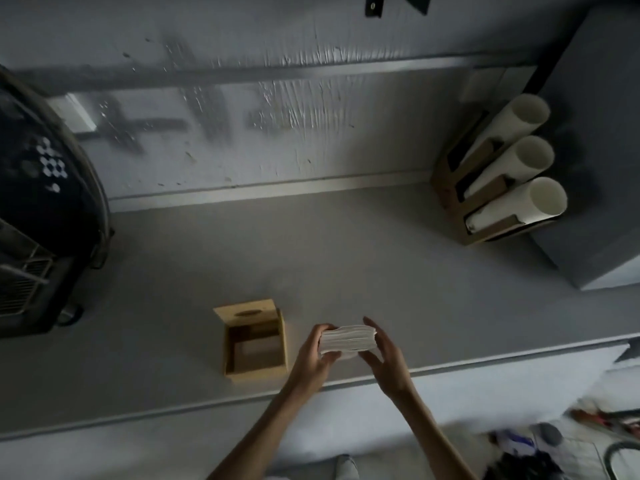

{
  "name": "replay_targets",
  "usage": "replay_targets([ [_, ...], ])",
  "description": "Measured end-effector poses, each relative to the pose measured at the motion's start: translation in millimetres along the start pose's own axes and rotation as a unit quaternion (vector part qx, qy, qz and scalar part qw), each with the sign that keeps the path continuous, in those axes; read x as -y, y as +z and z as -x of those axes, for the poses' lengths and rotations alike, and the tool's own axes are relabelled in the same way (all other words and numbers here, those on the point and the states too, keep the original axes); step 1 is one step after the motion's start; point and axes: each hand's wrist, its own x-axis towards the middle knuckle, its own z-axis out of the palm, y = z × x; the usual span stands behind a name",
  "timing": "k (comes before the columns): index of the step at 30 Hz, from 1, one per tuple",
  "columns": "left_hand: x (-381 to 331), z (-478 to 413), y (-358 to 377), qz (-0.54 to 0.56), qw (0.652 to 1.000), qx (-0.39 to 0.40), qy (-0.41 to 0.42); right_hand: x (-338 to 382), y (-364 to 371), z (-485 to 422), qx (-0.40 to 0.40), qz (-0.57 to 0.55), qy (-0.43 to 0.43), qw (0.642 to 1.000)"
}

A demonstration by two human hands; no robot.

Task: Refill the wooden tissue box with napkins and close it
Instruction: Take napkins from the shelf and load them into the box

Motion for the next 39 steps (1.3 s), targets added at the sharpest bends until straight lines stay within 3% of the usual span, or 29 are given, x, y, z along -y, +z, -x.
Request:
replay_targets([
  [6, 29, 7, 31, -0.003, 1.0, -0.011, -0.03, -53, 13, 0, 0.031, -0.013, 0.034, 0.999],
  [13, 29, 1, 39, -0.024, 0.998, -0.008, -0.055, -55, 23, 4, 0.016, -0.073, 0.054, 0.996],
  [19, 37, 3, 45, -0.101, 0.995, -0.007, 0.0, -54, 25, 8, 0.017, -0.04, 0.038, 0.998],
  [22, 42, 4, 44, -0.125, 0.992, -0.017, 0.004, -46, 20, 9, 0.014, 0.071, -0.035, 0.997],
  [26, 42, 0, 47, -0.185, 0.982, -0.02, 0.017, -29, 23, 4, 0.022, 0.308, -0.189, 0.932],
  [30, 47, -1, 46, -0.224, 0.973, -0.022, 0.061, -43, 28, -2, 0.044, 0.424, -0.201, 0.882],
  [33, 52, -1, 42, -0.235, 0.969, -0.033, 0.072, -54, 16, -7, 0.023, 0.382, -0.117, 0.917],
  [36, 49, 1, 44, -0.211, 0.976, -0.028, 0.056, -59, 9, -14, 0.045, 0.199, -0.049, 0.978],
  [39, 47, -1, 45, -0.151, 0.988, -0.023, 0.01, -65, 11, -22, 0.07, 0.059, 0.025, 0.995],
])
